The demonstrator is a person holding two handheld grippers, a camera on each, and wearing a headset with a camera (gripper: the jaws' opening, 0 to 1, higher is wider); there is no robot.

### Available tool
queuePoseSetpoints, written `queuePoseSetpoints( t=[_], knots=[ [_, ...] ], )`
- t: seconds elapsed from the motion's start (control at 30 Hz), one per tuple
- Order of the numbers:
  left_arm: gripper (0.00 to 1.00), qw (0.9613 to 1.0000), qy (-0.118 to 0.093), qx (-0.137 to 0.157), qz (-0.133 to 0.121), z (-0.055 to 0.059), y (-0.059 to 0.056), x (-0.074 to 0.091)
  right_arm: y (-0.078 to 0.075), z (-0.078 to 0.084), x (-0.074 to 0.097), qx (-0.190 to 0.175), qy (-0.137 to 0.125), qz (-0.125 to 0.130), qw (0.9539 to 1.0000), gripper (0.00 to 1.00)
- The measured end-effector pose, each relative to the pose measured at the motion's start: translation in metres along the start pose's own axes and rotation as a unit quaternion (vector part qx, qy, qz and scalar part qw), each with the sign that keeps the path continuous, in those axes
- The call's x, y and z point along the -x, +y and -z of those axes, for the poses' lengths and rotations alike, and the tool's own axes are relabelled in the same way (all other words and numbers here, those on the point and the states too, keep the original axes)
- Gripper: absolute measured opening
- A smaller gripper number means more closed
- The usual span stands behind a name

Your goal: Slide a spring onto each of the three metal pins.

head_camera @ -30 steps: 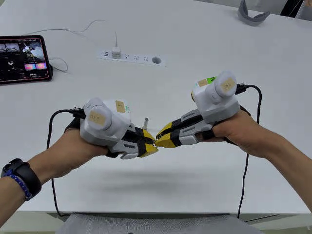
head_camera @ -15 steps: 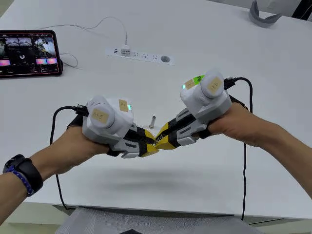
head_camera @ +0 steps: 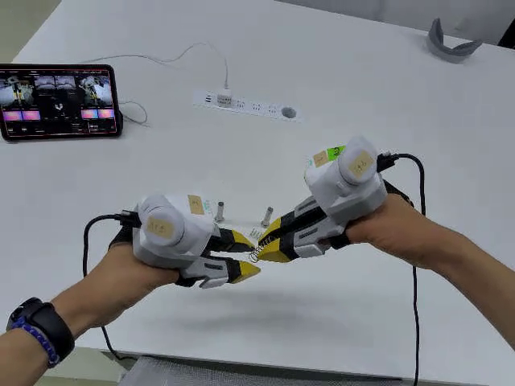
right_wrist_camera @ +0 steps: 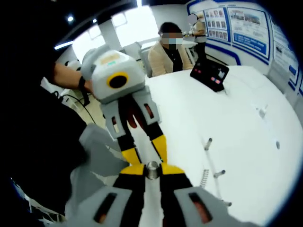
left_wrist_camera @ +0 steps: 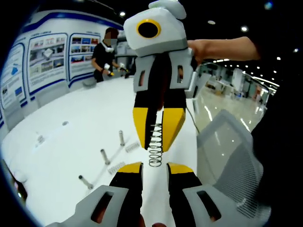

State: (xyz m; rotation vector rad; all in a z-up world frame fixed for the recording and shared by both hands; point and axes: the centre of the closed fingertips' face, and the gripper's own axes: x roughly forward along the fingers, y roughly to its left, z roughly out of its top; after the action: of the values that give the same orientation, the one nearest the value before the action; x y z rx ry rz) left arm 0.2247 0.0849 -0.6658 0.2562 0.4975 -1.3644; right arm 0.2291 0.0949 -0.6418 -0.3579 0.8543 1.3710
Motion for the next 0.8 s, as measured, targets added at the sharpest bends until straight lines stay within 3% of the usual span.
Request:
queuePoseSetpoints(
  t=[0.43,0.8],
  knots=[
    [0.31,0.9968,-0.002,0.044,-0.067,0.024,0.028,0.023,-0.02,0.012,-0.006,-0.005,0.021,0.023,0.9995,0.12],
    [0.38,0.9917,-0.001,0.074,-0.105,0.042,0.044,0.037,-0.034,0.014,-0.015,0.004,0.039,0.033,0.9987,0.12]
  ],
)
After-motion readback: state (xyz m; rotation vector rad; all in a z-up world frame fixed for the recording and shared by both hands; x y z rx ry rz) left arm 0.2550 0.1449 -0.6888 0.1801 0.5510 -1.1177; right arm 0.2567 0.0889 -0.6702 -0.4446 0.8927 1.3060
